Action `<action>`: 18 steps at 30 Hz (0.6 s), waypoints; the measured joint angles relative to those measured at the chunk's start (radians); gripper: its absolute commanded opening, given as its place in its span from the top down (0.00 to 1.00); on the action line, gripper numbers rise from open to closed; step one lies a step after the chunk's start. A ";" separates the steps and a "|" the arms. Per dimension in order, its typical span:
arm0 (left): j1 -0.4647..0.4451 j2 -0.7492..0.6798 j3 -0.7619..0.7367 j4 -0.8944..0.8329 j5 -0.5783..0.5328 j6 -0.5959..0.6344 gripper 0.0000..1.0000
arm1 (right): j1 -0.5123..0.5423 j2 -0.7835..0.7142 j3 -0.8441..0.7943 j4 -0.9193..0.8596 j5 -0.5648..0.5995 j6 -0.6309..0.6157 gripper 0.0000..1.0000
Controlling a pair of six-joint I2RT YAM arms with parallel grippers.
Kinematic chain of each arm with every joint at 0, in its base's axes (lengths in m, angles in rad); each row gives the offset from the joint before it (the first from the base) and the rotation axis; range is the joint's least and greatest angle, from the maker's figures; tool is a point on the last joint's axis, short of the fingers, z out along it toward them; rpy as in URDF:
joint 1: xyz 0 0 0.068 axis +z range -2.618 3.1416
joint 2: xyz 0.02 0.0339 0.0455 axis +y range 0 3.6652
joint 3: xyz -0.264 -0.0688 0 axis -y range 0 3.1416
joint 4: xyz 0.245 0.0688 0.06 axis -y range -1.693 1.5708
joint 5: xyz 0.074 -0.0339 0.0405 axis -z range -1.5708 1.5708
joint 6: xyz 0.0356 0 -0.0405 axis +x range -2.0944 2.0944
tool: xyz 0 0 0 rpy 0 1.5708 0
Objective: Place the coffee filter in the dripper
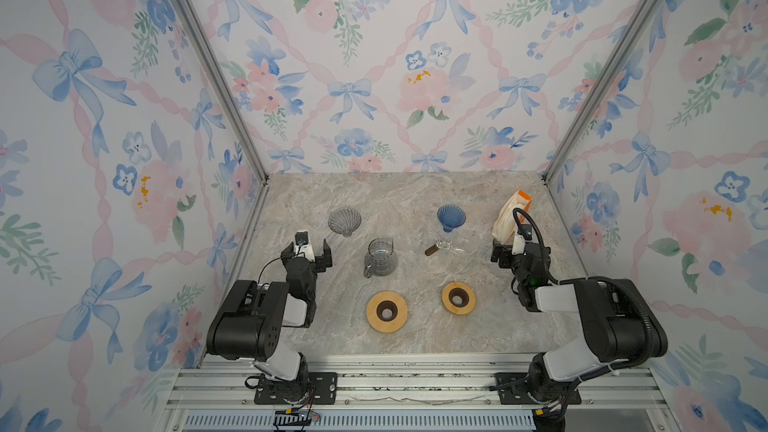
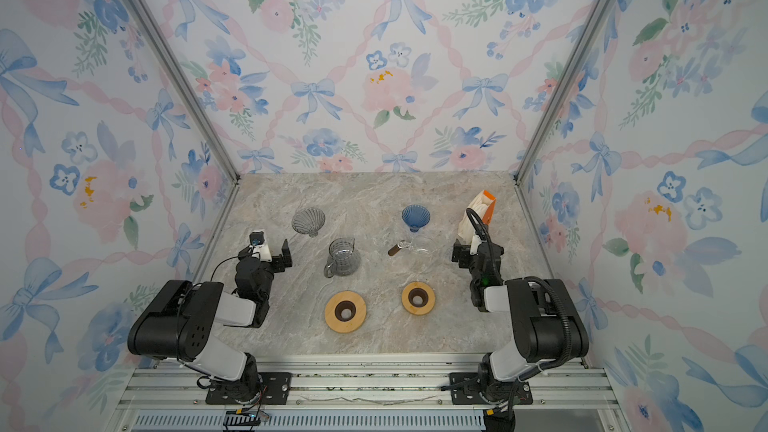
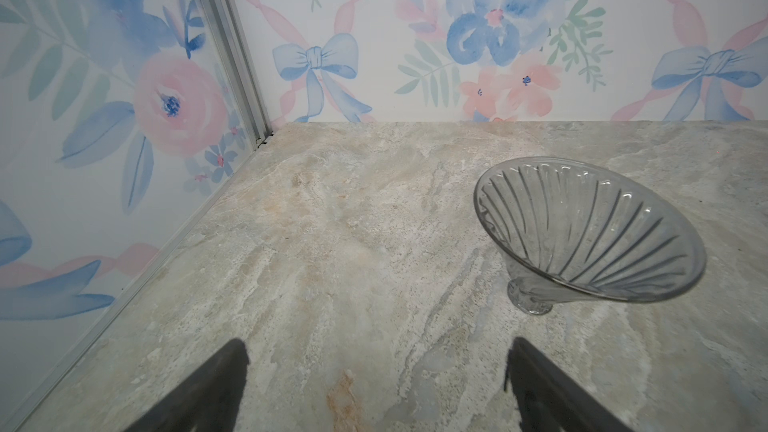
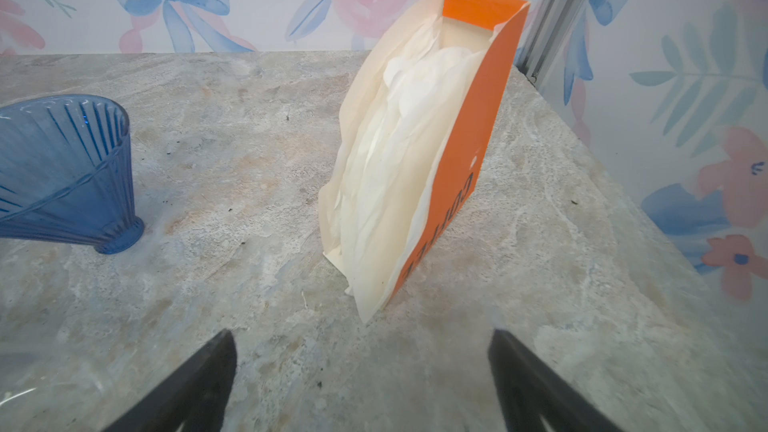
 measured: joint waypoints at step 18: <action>0.000 0.000 0.000 0.000 0.019 0.001 0.02 | 0.007 0.000 0.000 0.000 0.012 0.000 0.04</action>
